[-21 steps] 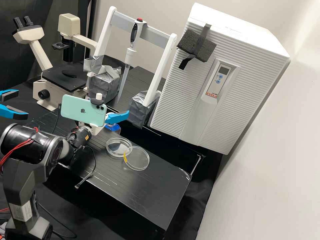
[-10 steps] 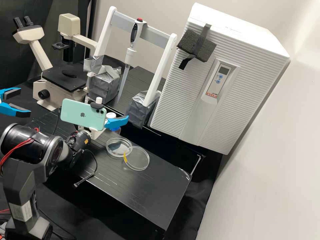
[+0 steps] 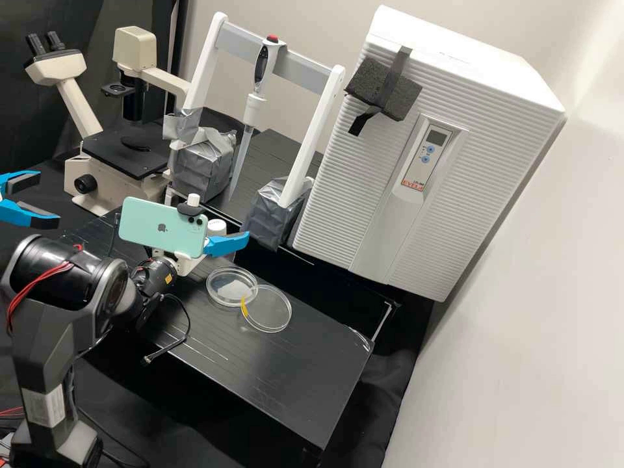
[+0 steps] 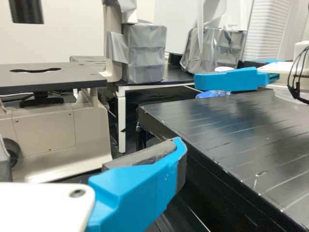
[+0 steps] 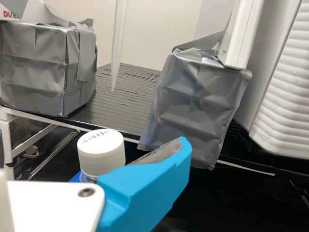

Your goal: Open the bottle

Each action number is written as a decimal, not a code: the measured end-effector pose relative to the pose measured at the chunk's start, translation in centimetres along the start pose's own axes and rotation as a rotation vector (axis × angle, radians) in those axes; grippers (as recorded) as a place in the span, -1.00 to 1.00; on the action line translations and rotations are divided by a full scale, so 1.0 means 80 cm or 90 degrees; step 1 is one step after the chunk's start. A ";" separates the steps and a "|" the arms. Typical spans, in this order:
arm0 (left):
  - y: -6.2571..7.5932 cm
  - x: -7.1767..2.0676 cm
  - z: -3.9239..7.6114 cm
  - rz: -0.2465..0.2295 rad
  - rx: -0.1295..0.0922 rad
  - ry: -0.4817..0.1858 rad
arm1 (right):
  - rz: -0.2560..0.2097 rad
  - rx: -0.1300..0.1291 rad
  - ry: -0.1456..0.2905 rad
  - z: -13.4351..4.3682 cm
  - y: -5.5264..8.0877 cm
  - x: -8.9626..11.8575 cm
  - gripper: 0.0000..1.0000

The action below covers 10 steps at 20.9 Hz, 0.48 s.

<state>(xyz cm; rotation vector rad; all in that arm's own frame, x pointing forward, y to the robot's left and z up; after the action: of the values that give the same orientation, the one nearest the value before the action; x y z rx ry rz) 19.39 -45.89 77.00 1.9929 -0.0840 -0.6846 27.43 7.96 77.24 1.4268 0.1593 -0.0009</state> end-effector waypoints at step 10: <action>0.000 -0.001 -0.001 0.000 -0.001 0.004 | 0.009 0.004 -0.011 0.004 0.004 0.002 -1.00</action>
<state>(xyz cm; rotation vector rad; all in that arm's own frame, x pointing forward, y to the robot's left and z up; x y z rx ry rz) 19.34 -45.77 77.05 1.9939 -0.0806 -0.6780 27.63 7.69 77.55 1.4338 0.1355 -0.0018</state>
